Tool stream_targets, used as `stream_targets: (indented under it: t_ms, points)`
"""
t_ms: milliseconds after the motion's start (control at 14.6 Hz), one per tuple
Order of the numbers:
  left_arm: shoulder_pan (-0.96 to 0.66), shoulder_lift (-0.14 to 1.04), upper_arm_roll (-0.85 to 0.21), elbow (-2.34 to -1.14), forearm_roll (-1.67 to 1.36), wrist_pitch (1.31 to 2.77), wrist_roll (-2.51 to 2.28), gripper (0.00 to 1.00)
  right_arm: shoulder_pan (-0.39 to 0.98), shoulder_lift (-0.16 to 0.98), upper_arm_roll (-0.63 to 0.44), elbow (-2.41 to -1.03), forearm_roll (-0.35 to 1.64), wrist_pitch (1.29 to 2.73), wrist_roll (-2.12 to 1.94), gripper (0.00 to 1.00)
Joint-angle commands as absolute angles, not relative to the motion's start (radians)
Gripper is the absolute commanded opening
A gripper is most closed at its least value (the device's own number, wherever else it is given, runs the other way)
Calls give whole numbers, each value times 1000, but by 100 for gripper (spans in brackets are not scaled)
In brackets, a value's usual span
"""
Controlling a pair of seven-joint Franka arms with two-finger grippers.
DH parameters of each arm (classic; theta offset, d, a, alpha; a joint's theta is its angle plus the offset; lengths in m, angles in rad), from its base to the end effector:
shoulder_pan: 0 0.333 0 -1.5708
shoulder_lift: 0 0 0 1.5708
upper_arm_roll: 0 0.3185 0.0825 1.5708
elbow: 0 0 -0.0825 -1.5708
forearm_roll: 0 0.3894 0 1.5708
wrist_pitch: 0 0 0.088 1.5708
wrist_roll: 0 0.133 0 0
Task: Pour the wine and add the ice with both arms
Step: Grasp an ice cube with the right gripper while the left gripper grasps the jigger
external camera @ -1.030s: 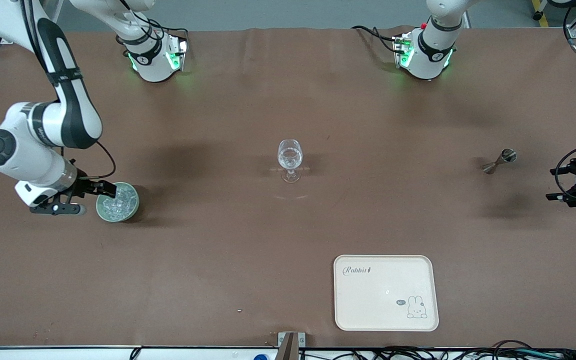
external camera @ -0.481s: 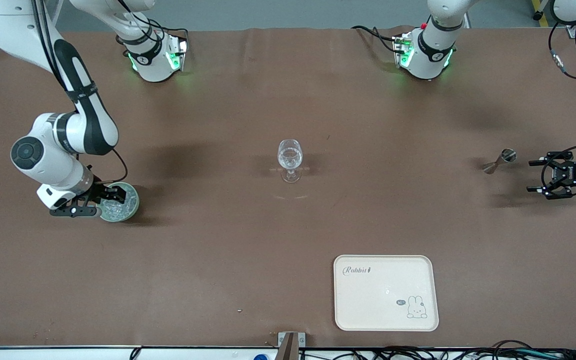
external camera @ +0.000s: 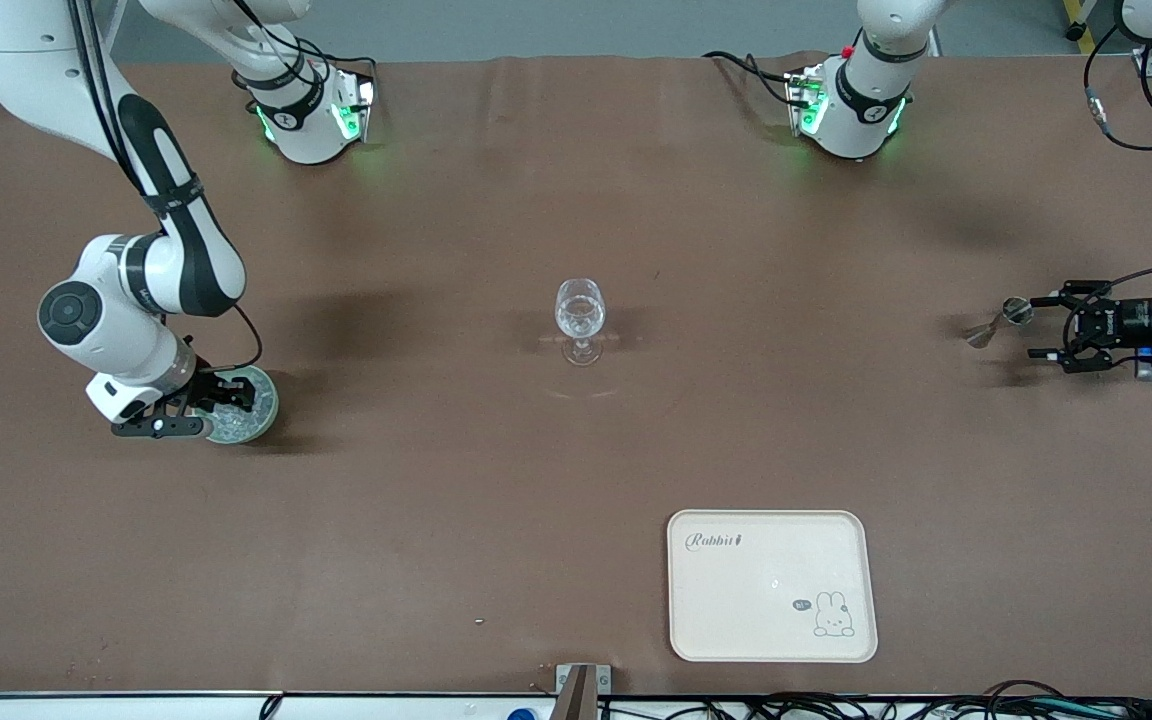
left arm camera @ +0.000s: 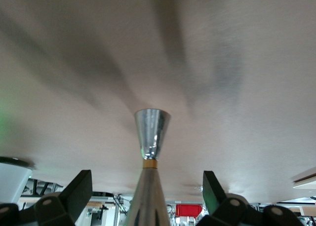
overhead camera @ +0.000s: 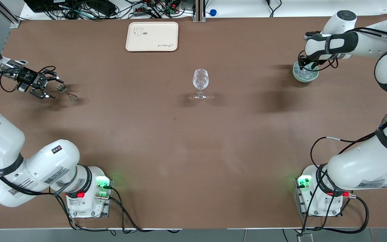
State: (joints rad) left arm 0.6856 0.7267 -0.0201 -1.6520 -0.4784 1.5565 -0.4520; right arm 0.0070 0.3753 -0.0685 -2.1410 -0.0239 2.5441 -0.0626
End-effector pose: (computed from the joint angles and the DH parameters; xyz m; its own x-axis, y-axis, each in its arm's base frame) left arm 0.4907 0.3072 0.1481 0.1361 0.5816 -0.8020 0.9661 -0.2571 -0.0226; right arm 0.5790 -0.0362 0.2017 0.9993 0.0263 0.0255 0.0252 -0.9989 0.0407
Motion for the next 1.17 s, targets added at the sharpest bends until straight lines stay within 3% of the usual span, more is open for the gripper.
stream_targets:
  t_ms: [0,343,1099]
  points:
    - [695,703,-25,-1709,-506,1578,-446,99,14,370,-74,-2158,-25,2559,-71,57]
    - [695,703,-28,-1762,-545,1624,-431,91,14,385,-72,-2158,-25,2579,-71,56]
    - [693,706,-32,-1793,-609,1638,-362,85,12,385,-72,-2155,-23,2576,-68,36]
